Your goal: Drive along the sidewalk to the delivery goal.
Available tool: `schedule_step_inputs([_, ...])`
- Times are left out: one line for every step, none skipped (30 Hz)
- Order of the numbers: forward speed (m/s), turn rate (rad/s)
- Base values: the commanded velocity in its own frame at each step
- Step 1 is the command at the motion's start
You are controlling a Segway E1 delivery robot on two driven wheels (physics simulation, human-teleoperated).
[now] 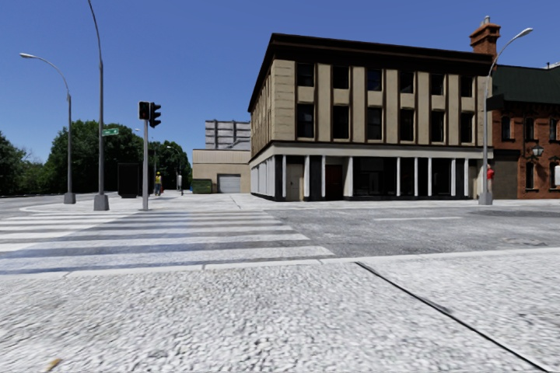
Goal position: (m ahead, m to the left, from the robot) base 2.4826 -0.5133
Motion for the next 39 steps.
schedule_step_inputs([2.0, 0.0])
schedule_step_inputs([2.0, 0.0])
schedule_step_inputs([2.0, 0.0])
schedule_step_inputs([2.0, 0.0])
schedule_step_inputs([2.0, 0.0])
schedule_step_inputs([2.0, 0.0])
schedule_step_inputs([2.0, 0.0])
schedule_step_inputs([2.0, 0.0])
schedule_step_inputs([2.0, 0.0])
schedule_step_inputs([2.0, 0.0])
schedule_step_inputs([2.0, 0.0])
schedule_step_inputs([2.0, 0.0])
schedule_step_inputs([2.0, 0.0])
schedule_step_inputs([2.0, 0.0])
schedule_step_inputs([2.0, 0.0])
schedule_step_inputs([2.0, 0.0])
schedule_step_inputs([2.0, 0.0])
schedule_step_inputs([2.0, 0.0])
schedule_step_inputs([2.0, 0.0])
schedule_step_inputs([2.0, 0.0])
schedule_step_inputs([2.0, 0.0])
schedule_step_inputs([2.0, 0.0])
schedule_step_inputs([2.0, 0.0])
schedule_step_inputs([2.0, 0.0])
schedule_step_inputs([1.96, 0.0])
schedule_step_inputs([1.59, 0.0])
schedule_step_inputs([1.19, 0.0])
schedule_step_inputs([0.84, 0.0])
schedule_step_inputs([0.84, 0.0])
schedule_step_inputs([0.66, -0.28])
schedule_step_inputs([0.62, -0.37])
schedule_step_inputs([0.61, -0.39])
schedule_step_inputs([0.61, -0.39])
schedule_step_inputs([0.61, -0.4])
schedule_step_inputs([0.61, -0.4])
schedule_step_inputs([0.61, -0.41])
schedule_step_inputs([0.61, -0.43])
schedule_step_inputs([0.61, -0.43])
schedule_step_inputs([0.61, -0.52])
